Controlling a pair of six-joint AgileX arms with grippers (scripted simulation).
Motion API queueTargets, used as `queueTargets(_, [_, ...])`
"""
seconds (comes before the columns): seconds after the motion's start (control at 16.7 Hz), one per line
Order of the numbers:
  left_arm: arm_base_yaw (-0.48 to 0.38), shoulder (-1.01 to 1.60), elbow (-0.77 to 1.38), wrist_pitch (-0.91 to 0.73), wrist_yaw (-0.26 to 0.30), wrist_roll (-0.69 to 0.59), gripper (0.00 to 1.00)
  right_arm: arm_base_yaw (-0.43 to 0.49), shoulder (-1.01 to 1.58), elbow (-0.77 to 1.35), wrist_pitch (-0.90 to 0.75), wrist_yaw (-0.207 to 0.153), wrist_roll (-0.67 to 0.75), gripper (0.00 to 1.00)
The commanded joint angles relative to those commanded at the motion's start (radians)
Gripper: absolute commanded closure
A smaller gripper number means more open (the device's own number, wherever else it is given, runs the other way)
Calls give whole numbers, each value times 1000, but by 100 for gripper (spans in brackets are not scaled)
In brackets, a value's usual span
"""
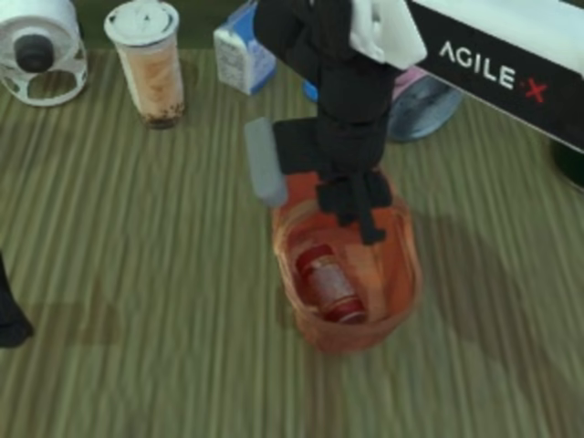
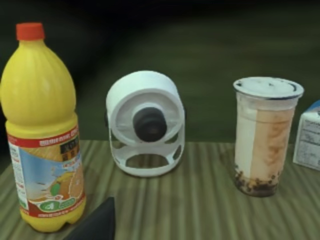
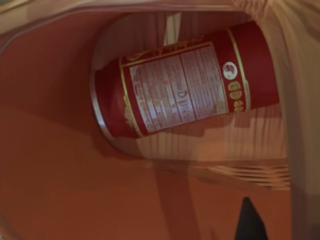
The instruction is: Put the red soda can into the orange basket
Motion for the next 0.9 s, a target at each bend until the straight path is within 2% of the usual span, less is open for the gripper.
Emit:
queueTargets(0.42, [0,0,0,0,0,0,0,-1,1,4,-4,1,-1,100])
queueTargets(0.9, [0,0,0,0,0,0,0,-28,-21,166,-186,0,-36,100])
